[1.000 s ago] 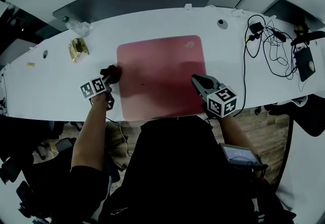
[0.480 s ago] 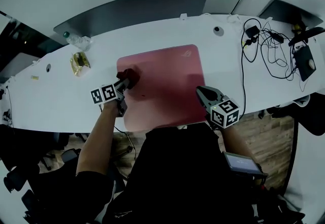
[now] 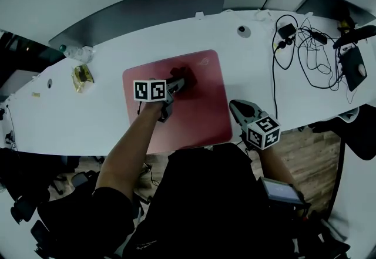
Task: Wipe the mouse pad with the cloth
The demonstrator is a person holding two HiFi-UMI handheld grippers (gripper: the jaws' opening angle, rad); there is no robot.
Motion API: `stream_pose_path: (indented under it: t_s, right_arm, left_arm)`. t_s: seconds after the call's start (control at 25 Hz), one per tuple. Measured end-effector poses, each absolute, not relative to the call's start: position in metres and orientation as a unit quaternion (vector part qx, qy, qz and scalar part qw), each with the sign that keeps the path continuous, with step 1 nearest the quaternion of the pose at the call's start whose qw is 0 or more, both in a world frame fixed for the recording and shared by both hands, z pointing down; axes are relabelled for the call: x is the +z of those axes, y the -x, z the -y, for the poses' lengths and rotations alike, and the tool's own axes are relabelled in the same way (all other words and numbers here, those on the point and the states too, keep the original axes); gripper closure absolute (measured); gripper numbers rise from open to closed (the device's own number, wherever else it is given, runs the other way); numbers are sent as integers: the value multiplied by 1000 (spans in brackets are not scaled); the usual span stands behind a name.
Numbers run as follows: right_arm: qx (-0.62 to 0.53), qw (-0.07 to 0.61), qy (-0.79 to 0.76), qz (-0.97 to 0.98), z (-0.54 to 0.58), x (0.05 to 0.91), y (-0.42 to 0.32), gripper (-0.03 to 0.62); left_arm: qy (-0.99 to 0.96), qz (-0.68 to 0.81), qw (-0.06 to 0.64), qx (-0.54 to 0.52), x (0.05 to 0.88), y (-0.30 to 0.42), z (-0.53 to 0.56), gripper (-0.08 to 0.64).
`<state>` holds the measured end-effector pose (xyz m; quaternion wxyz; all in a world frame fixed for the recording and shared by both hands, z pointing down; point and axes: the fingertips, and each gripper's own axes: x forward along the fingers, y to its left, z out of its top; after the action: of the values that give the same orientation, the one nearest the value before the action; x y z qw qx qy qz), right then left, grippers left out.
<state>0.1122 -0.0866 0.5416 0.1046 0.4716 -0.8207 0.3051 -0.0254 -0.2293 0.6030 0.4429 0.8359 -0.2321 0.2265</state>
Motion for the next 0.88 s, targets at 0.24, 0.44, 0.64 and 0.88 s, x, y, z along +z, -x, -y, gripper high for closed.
stream_pose_path:
  t_s: [0.24,0.44,0.64,0.88]
  right_arm:
    - [318,95,-480,812,80,545,-137,566]
    - [325,87,-492,803,79,548,-161,566]
    - [332,75,-501,796,81,550,-177,566]
    - [331,78,-497,798,89,550,-178,566]
  left_arm:
    - [-838,225,444,224,609,-48,250,469]
    - [-833,237,458,202,613,-95,266,469]
    - [-814,283,466,200,625,-107,275,469]
    - [-799,320,464,210,637,-91,278,471]
